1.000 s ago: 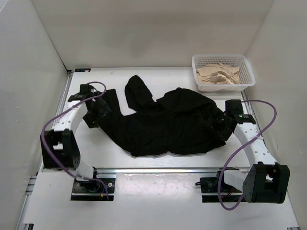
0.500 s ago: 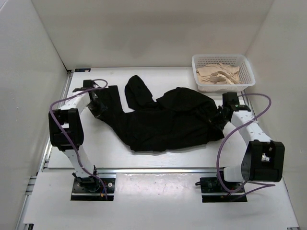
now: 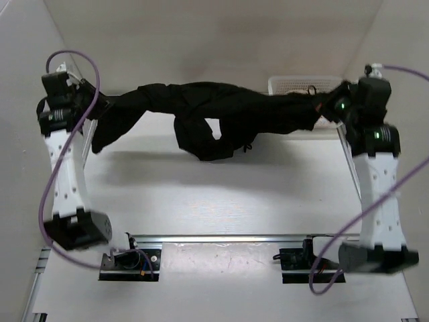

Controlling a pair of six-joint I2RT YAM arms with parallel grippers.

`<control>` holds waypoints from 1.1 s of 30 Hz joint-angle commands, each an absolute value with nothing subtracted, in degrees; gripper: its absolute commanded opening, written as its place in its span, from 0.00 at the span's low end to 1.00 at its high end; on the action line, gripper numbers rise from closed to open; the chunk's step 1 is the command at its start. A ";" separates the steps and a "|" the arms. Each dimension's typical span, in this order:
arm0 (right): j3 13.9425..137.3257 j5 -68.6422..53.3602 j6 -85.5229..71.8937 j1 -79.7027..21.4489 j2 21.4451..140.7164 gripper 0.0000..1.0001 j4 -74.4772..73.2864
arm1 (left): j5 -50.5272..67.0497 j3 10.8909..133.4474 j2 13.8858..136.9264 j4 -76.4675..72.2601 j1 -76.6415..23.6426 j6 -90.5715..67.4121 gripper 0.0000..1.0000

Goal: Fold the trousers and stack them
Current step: Flatten the trousers out

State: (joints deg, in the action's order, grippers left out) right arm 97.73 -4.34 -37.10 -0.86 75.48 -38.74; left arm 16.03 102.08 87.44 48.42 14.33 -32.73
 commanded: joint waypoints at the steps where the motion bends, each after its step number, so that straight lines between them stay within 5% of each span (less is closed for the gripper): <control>1: 84.08 0.50 -35.68 -0.70 64.81 0.00 -41.67 | 17.32 91.44 77.71 51.60 14.68 -31.30 0.61; 2: 72.71 2.44 -34.90 -0.70 58.42 0.00 -41.66 | 16.27 88.01 76.56 51.59 14.68 -29.98 0.82; 5: 52.74 11.04 -36.11 -0.70 47.84 0.00 -43.67 | 12.66 77.20 75.76 51.59 16.77 -28.57 0.96; 7: 46.70 11.95 -37.61 -0.70 44.66 0.00 -45.78 | 12.66 75.77 75.76 51.59 17.31 -28.56 0.78; 10: 41.85 10.37 -38.32 -0.70 42.55 0.00 -47.20 | 11.43 76.46 76.37 51.59 17.31 -28.04 0.11; 14: 44.20 5.90 -37.53 -0.70 45.69 0.00 -45.63 | 8.35 78.92 81.46 51.59 13.71 -27.42 0.10; 15: 44.82 4.50 -37.53 -0.70 47.27 0.00 -45.01 | 8.35 78.93 82.69 51.59 13.71 -27.94 0.16; 17: 45.35 3.96 -37.01 -0.70 48.86 0.00 -43.08 | 7.83 80.85 87.17 51.59 13.18 -27.34 0.42; 19: 46.05 3.26 -36.31 -0.70 51.23 0.00 -42.54 | 5.81 83.48 91.73 52.29 11.96 -27.33 0.71; 20: 47.01 3.25 -36.30 -0.70 51.94 0.00 -41.76 | 4.84 84.37 93.32 52.29 11.00 -26.81 0.94; 27: 50.88 2.64 -34.37 -0.70 57.47 0.00 -40.00 | -1.49 91.40 109.23 53.70 8.44 -28.20 0.98; 29: 51.50 2.64 -34.37 -0.70 58.10 0.00 -39.99 | -2.02 91.41 112.57 53.70 7.73 -28.74 0.87; 30: 51.50 2.64 -34.37 -0.70 58.10 0.00 -39.99 | -2.02 91.41 113.46 53.70 7.13 -28.74 0.74; 31: 51.50 2.64 -34.37 -0.70 58.10 0.00 -39.99 | -2.02 91.41 114.25 53.70 7.12 -28.74 0.53; 32: 52.03 2.64 -34.37 -0.70 58.10 0.00 -39.99 | -0.89 92.54 114.78 54.22 7.12 -29.26 0.11; 33: 52.03 2.64 -34.37 -0.70 58.10 0.00 -39.47 | -0.27 93.24 114.79 54.84 7.12 -29.27 0.10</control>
